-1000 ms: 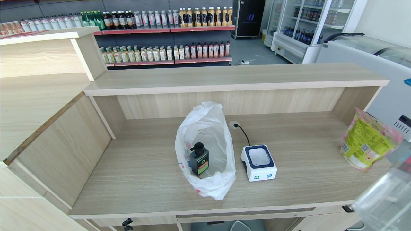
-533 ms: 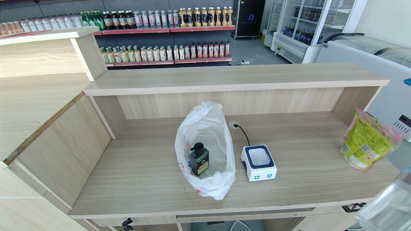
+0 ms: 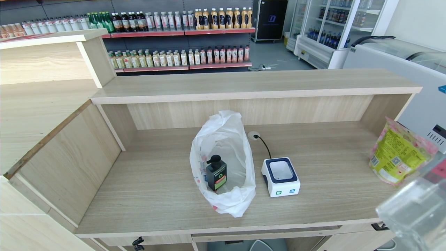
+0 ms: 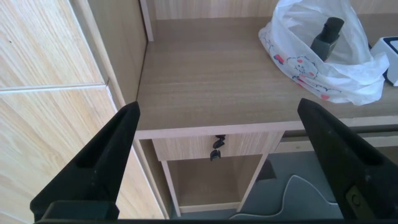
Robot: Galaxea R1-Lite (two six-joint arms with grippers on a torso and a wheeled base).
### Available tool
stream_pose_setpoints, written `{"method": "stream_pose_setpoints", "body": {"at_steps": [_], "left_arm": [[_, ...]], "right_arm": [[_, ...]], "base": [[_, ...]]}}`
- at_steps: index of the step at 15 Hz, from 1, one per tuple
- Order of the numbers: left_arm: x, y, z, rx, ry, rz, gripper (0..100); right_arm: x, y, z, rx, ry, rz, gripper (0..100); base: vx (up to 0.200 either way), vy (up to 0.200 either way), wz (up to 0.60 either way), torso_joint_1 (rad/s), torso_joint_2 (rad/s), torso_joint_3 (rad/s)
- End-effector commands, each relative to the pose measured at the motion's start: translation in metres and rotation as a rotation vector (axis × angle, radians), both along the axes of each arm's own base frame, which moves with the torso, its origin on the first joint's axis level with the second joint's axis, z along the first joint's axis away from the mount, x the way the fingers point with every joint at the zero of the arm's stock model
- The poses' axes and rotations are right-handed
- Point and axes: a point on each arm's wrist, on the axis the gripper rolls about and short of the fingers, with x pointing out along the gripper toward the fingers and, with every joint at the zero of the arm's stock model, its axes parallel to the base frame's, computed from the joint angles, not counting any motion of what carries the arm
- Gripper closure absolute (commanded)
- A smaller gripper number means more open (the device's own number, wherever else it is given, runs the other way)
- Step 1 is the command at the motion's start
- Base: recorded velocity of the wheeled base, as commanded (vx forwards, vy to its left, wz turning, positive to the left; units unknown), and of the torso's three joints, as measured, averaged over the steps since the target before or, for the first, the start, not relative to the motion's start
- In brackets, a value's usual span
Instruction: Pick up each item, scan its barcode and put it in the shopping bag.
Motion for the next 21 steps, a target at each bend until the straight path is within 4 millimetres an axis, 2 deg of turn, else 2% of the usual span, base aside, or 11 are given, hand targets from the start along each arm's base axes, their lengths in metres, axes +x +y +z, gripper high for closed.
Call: {"method": "stream_pose_setpoints", "body": {"at_steps": [1, 2, 4, 5, 8, 11, 14, 17, 19, 21], "left_arm": [[0.000, 0.000, 0.000, 0.000, 0.001, 0.000, 0], [0.000, 0.000, 0.000, 0.000, 0.001, 0.000, 0], [0.000, 0.000, 0.000, 0.000, 0.001, 0.000, 0], [0.000, 0.000, 0.000, 0.000, 0.001, 0.000, 0], [0.000, 0.000, 0.000, 0.000, 0.001, 0.000, 0], [0.000, 0.000, 0.000, 0.000, 0.001, 0.000, 0], [0.000, 0.000, 0.000, 0.000, 0.001, 0.000, 0], [0.000, 0.000, 0.000, 0.000, 0.001, 0.000, 0], [0.000, 0.000, 0.000, 0.000, 0.001, 0.000, 0], [0.000, 0.000, 0.000, 0.000, 0.001, 0.000, 0]], "right_arm": [[0.032, -0.007, -0.013, -0.087, -0.029, -0.201, 100], [0.048, -0.017, -0.022, -0.190, -0.117, -0.336, 100], [0.076, -0.062, -0.041, -0.502, -0.295, -0.634, 100], [0.079, -0.078, -0.046, -0.609, -0.337, -0.711, 100], [0.074, -0.101, -0.053, -0.663, -0.297, -0.840, 100], [0.071, -0.111, -0.058, -0.683, -0.256, -0.908, 100], [0.077, -0.115, -0.060, -0.694, -0.220, -0.945, 100], [0.098, -0.111, -0.058, -0.708, -0.184, -0.976, 100], [0.115, -0.106, -0.058, -0.728, -0.235, -0.936, 100], [0.132, -0.105, -0.070, -0.800, -0.283, -0.872, 100]], "base": [[0.000, 0.000, 0.00, 0.000, 0.00, 0.000], [0.000, 0.000, 0.00, 0.000, 0.00, 0.000], [0.000, 0.000, 0.00, 0.000, 0.00, 0.000], [0.000, 0.000, 0.00, 0.000, 0.00, 0.000], [0.000, 0.000, 0.00, 0.000, 0.00, 0.000], [0.000, 0.000, 0.00, 0.000, 0.00, 0.000], [0.000, 0.000, 0.60, 0.004, 0.01, 0.001], [0.000, 0.000, 0.60, 0.004, 0.00, 0.004], [0.000, 0.000, 0.60, 0.005, 0.00, 0.002], [0.000, 0.000, 0.30, 0.001, 0.00, 0.001]]}}
